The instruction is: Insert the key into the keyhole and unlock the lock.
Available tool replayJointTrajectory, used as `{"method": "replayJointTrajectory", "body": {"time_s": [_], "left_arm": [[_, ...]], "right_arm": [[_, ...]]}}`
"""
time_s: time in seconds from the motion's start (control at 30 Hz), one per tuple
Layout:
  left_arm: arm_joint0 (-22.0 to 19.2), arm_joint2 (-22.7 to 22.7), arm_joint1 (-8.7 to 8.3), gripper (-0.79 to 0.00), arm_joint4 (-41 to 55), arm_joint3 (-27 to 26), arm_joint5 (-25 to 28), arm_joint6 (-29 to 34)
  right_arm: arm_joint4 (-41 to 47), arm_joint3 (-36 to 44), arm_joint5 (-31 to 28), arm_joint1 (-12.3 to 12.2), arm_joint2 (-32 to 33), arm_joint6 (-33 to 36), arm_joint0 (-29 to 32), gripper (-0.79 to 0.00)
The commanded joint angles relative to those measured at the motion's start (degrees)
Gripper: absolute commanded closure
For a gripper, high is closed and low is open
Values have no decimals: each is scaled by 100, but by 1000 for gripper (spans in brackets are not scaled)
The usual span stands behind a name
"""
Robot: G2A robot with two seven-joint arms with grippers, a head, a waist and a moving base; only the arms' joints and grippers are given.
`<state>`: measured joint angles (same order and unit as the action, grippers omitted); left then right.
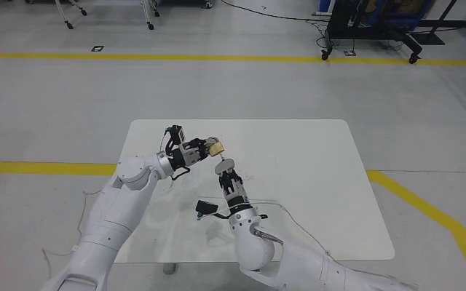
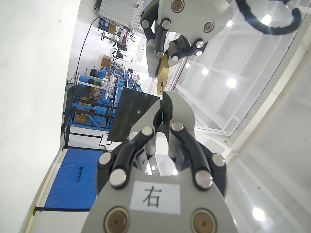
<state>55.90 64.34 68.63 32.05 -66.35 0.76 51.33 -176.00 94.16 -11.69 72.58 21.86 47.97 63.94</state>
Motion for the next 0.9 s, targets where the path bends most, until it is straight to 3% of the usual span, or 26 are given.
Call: {"method": "replayJointTrajectory", "body": {"time_s": [0.0, 0.87], "left_arm": [[3, 1, 2, 0, -2, 0, 4, -2], [61, 139, -16, 0, -120, -91, 181, 77]], "right_arm": [[0, 1, 2, -1, 16, -10, -5, 0], [0, 8, 44, 10, -119, -206, -49, 0]]}}
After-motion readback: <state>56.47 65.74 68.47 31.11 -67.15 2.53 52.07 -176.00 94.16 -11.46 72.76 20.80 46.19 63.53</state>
